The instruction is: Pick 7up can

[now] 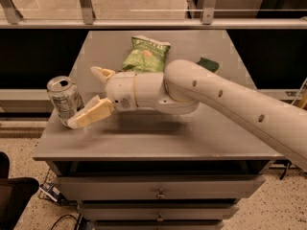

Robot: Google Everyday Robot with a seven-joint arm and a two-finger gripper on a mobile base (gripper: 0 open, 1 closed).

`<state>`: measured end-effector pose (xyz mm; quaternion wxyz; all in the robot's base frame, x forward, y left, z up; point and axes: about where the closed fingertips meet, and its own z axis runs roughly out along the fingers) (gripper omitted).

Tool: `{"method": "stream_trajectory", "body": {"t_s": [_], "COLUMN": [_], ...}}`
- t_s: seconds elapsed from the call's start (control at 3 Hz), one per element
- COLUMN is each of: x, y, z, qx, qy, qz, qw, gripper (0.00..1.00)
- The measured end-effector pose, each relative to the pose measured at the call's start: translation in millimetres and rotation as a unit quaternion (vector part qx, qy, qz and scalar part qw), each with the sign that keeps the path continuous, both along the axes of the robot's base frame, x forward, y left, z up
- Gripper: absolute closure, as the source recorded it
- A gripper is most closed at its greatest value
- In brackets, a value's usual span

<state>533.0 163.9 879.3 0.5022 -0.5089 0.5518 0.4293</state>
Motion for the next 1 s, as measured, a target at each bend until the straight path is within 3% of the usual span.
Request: {"method": "stream_trajectory", "body": {"t_s": [0.33, 1.0], "x": [-15.8, -26.6], "y": [25.7, 41.7], "z": [3.6, 5.4], "qx": [0.022, 0.041], "qy": [0.003, -0.002], "qz": [0.033, 0.046], "qw": [0.9992, 0.9981], "gripper": [0.0, 0.41]}}
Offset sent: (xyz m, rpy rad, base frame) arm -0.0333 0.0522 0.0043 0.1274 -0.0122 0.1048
